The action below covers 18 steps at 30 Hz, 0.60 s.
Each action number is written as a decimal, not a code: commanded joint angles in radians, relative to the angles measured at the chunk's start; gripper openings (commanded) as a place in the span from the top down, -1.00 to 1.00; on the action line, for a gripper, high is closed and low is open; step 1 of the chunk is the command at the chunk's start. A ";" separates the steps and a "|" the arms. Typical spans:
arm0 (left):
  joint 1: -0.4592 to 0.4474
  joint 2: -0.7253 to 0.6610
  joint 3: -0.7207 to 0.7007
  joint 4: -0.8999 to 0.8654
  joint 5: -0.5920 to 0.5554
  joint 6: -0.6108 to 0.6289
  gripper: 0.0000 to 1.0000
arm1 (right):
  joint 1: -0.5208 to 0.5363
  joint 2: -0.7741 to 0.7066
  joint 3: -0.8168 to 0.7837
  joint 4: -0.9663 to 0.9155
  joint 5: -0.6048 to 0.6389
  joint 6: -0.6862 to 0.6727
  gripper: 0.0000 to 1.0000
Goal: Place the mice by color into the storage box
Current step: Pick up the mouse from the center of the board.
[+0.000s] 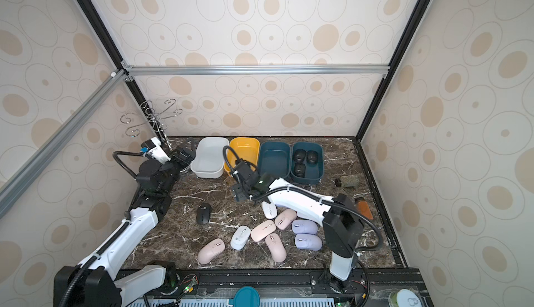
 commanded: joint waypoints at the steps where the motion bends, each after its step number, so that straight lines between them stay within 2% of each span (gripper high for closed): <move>1: 0.035 -0.013 -0.005 -0.053 -0.110 0.021 -1.00 | 0.058 0.099 0.070 0.006 -0.049 0.084 -0.68; 5: 0.070 -0.011 0.001 -0.060 -0.098 0.011 -1.00 | 0.129 0.247 0.204 0.003 -0.097 0.098 -0.76; 8: 0.076 0.000 -0.007 -0.036 -0.067 0.003 -1.00 | 0.163 0.348 0.308 -0.023 -0.088 0.097 -0.84; 18: 0.097 0.042 -0.008 0.001 0.006 -0.022 -1.00 | 0.190 0.561 0.515 -0.067 -0.064 0.072 -0.96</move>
